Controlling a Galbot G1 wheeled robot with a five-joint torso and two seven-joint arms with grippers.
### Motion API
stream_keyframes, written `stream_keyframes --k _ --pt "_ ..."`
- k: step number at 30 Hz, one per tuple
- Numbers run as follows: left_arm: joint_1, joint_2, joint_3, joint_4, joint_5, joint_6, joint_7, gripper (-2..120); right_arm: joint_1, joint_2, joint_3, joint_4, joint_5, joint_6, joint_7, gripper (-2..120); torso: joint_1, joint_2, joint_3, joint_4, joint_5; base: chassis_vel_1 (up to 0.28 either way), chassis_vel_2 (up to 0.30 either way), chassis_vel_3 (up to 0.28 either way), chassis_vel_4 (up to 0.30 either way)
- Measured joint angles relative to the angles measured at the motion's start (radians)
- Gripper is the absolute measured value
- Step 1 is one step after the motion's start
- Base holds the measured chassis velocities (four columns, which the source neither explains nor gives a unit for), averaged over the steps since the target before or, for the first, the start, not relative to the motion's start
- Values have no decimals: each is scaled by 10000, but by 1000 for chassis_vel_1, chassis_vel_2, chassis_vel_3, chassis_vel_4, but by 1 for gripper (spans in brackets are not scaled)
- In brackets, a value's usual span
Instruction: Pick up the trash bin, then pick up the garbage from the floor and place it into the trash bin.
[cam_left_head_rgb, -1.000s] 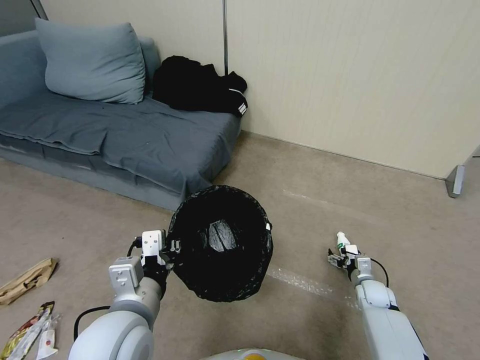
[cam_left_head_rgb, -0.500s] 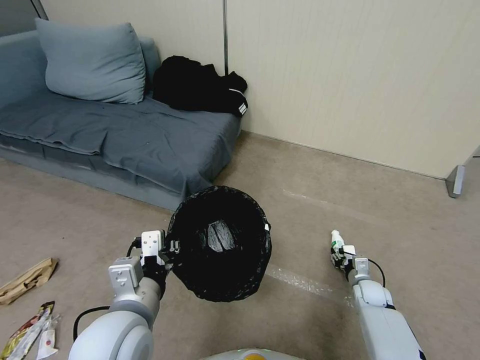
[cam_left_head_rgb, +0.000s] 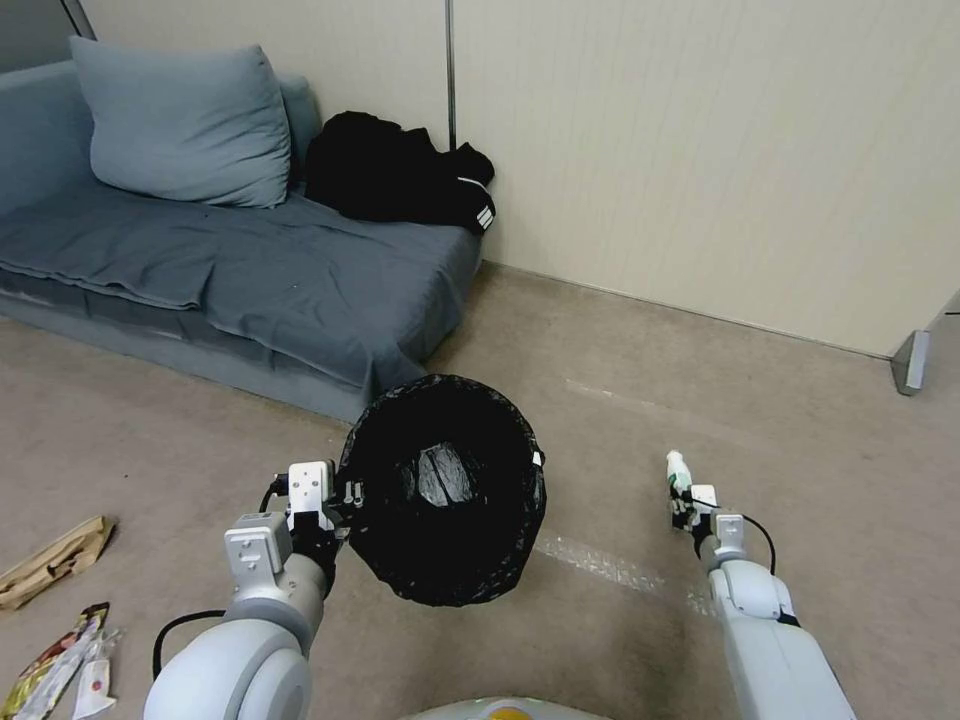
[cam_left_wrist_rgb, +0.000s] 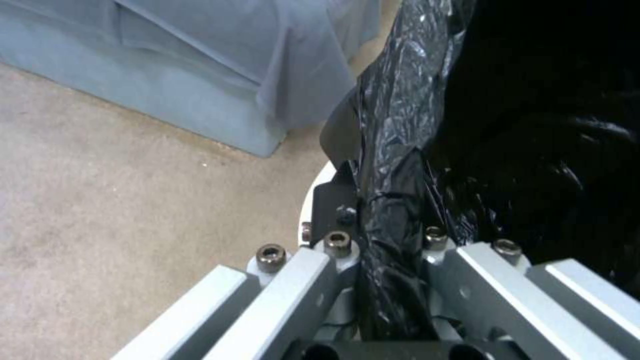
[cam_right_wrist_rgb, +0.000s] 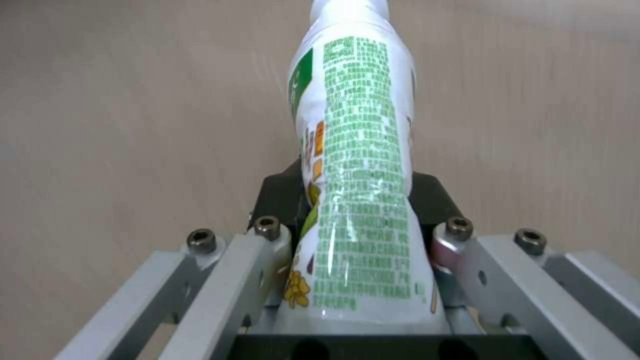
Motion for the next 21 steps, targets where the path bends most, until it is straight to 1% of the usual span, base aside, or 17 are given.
stream_keyframes --k 2,3,4,5,6,7,8,9,10,11,12,13,16,17,18,20,21 --pt "-9 74 24 43 -66 20 3 1 -684 -31 -334 1800 530 659 -288 22 0 0 -1 4 -7 0 0 0 0" --pt "-16 109 26 66 -103 34 -1 1 -1022 -41 -514 2638 779 1009 -559 22 0 0 0 1 2 0 0 0 0" --pt "-16 109 26 66 -103 34 -1 1 -1022 -41 -514 2638 779 1009 -559 22 0 0 0 1 2 0 0 0 0" --pt "-34 142 38 98 -137 40 -26 1 -1356 -66 -735 3673 1014 1446 -951 22 0 0 0 0 3 0 0 0 0" --pt "-55 156 63 130 -172 39 -76 1 -1640 -129 -971 4621 1180 1842 -1370 22 0 0 -2 1 -8 0 0 0 0" --pt "-74 170 68 158 -196 37 -114 1 -1859 -204 -1193 5279 1304 2066 -1723 22 -1 0 -1 1 -7 0 0 0 0" --pt "-74 170 68 158 -196 37 -114 1 -1859 -204 -1193 5279 1304 2066 -1723 22 -1 0 -1 1 -7 0 0 0 0" --pt "-87 180 69 176 -210 37 -145 1 -2046 -288 -1430 5861 1413 2230 -2052 22 -2 0 -1 2 -1 0 0 0 0" --pt "-107 199 76 210 -226 37 -157 1 -2231 -455 -1801 6520 1582 2430 -2426 22 -1 0 -1 2 -7 0 0 0 0" --pt "-120 208 99 230 -250 37 -157 1 -2361 -618 -2240 7030 1712 2556 -2712 21 -1 0 -1 0 -5 0 0 0 0" --pt "-120 208 99 230 -250 37 -157 1 -2361 -618 -2240 7030 1712 2556 -2712 21 -1 0 -1 0 -5 0 0 0 0" --pt "-128 212 127 236 -263 38 -154 1 -2419 -760 -2614 7389 1777 2599 -2827 21 -1 0 -1 1 -1 0 0 0 0" --pt "-161 213 197 277 -264 38 -156 1 -2445 -1238 -4164 8161 1926 2557 -2873 21 -1 0 -1 3 0 0 0 0 0" --pt "-161 213 197 277 -264 38 -156 1 -2445 -1238 -4164 8161 1926 2557 -2873 21 -1 0 -1 3 0 0 0 0 0" --pt "-180 209 229 298 -261 37 -163 1 -2401 -1385 -4676 8268 1915 2415 -2873 21 -1 0 -1 3 -5 0 0 0 0" --pt "-212 182 273 316 -253 37 -177 1 -2188 -1548 -5637 8123 1649 2144 -2846 21 -1 0 -1 1 -1 0 0 0 0" --pt "-212 182 273 316 -253 37 -177 1 -2188 -1548 -5637 8123 1649 2144 -2846 21 -1 0 -1 1 -1 0 0 0 0"
